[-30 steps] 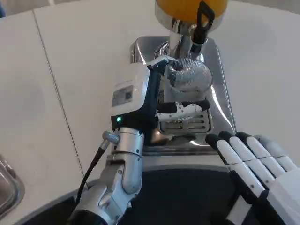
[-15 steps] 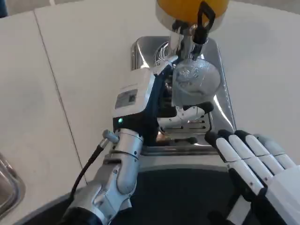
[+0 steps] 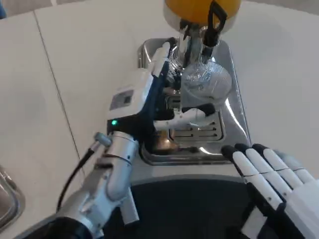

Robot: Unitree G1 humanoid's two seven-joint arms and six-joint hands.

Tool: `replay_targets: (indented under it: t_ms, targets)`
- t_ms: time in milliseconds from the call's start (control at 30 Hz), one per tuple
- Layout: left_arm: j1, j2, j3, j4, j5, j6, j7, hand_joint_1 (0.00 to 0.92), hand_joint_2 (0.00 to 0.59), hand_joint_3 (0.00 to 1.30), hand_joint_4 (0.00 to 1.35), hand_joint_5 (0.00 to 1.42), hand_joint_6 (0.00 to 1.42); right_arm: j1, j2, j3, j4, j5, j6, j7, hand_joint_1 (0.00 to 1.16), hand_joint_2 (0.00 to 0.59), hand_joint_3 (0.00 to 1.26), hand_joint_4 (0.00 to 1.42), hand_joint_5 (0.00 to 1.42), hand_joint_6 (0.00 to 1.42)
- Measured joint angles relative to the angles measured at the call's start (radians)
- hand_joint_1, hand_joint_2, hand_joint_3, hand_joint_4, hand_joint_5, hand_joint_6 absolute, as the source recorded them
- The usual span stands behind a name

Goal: Grasp the cup under the faucet to collect the drink, then remove the cup.

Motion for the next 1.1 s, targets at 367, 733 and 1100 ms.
replay_targets:
  t_ms: [367, 733, 1100]
  targets:
    - [0.117, 0.151, 0.082, -0.158, -0.044, -0.012, -0.104, 0.214, 0.021, 0.00, 0.03, 0.42, 0.43, 0.023, 0.017, 0.032, 0.000, 0.004, -0.015, -0.020, 0.31, 0.521, 0.00, 0.00, 0.00, 0.05]
    - [0.327, 0.276, 0.203, -0.484, -0.067, 0.021, -0.217, 0.114, 0.014, 0.00, 0.00, 0.34, 0.36, 0.015, 0.047, 0.078, 0.002, -0.011, -0.007, -0.038, 0.31, 0.520, 0.00, 0.00, 0.00, 0.05]
    - [0.783, 0.411, 0.371, -0.959, 0.096, 0.141, -0.326, 0.013, 0.033, 0.00, 0.00, 0.00, 0.05, -0.132, 0.122, 0.098, -0.048, 0.146, 0.292, 0.041, 0.31, 0.520, 0.00, 0.00, 0.00, 0.05]
